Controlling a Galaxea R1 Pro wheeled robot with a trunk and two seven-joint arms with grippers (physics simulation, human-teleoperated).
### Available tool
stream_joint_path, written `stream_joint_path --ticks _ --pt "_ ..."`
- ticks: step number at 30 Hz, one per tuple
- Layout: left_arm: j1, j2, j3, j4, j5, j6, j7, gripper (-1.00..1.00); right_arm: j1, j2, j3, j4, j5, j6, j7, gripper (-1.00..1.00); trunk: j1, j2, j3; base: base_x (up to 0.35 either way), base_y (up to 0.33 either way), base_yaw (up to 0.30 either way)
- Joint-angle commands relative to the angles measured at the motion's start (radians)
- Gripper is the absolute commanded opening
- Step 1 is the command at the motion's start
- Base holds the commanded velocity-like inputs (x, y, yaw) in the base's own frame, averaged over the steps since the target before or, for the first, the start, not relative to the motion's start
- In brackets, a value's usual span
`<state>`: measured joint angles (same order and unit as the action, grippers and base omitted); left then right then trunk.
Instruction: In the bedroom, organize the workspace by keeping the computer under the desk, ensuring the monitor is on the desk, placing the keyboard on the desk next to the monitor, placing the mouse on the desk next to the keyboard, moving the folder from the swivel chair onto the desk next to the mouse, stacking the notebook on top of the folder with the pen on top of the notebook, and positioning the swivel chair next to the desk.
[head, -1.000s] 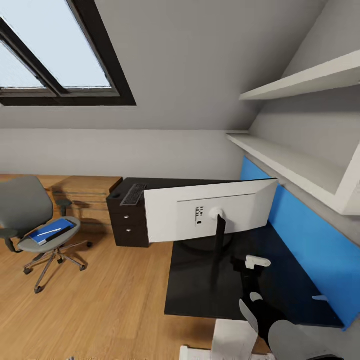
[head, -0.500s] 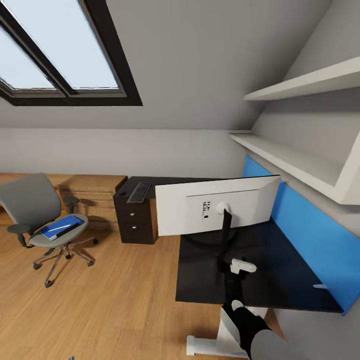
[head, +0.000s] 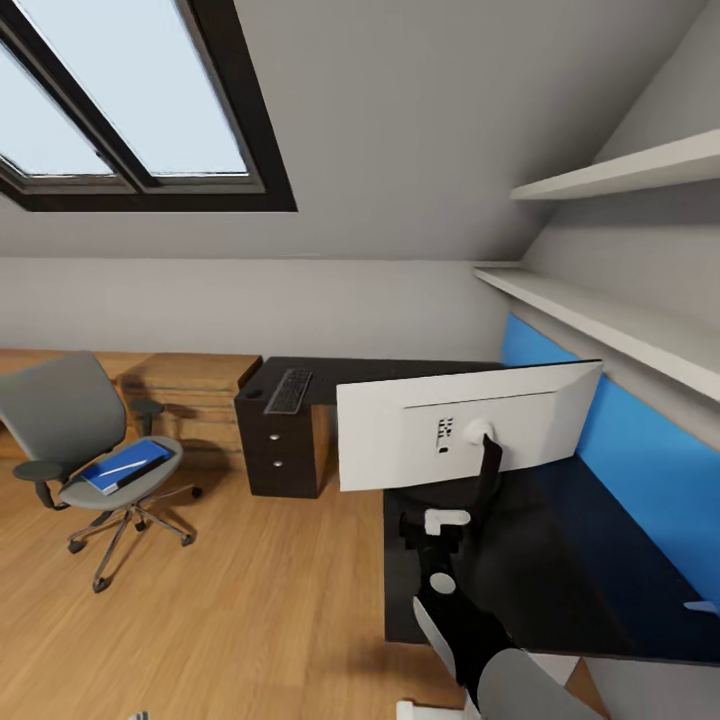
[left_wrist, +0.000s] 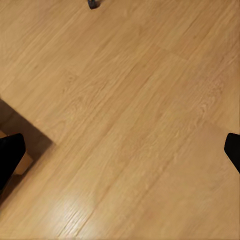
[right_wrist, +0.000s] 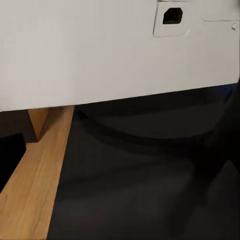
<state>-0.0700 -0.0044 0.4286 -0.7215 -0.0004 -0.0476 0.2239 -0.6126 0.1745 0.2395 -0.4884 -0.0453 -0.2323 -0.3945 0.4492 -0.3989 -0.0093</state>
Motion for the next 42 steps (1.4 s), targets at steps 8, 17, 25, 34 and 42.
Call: stream_joint_path --ticks 8,17,25,34,42 --pt "-0.001 -0.003 0.002 0.001 0.001 -0.006 0.003 1.00 -0.001 0.000 0.015 -0.248 -0.040 0.289 0.000 1.00 0.001 -0.001 -0.001 0.061 0.057 0.000" --pt "-0.001 -0.005 0.002 0.001 0.002 -0.006 0.002 1.00 0.001 0.000 0.250 -0.194 -0.064 0.253 -0.001 1.00 0.001 -0.001 -0.001 -0.043 0.199 0.000" --pt "-0.001 -0.005 0.001 0.001 0.003 -0.006 -0.004 1.00 0.003 0.000 0.257 -0.193 -0.062 0.211 -0.005 1.00 0.001 -0.001 -0.001 -0.030 0.322 0.000" --pt "-0.001 -0.005 0.001 0.001 0.003 -0.003 -0.009 1.00 0.005 0.000 0.258 -0.194 -0.064 0.131 -0.064 1.00 0.001 -0.001 -0.001 -0.001 0.331 0.000" --pt "-0.001 -0.004 0.000 0.002 0.002 0.001 -0.012 1.00 0.006 0.000 0.256 -0.193 -0.064 0.125 -0.091 1.00 0.001 -0.001 -0.001 0.000 0.332 0.000"
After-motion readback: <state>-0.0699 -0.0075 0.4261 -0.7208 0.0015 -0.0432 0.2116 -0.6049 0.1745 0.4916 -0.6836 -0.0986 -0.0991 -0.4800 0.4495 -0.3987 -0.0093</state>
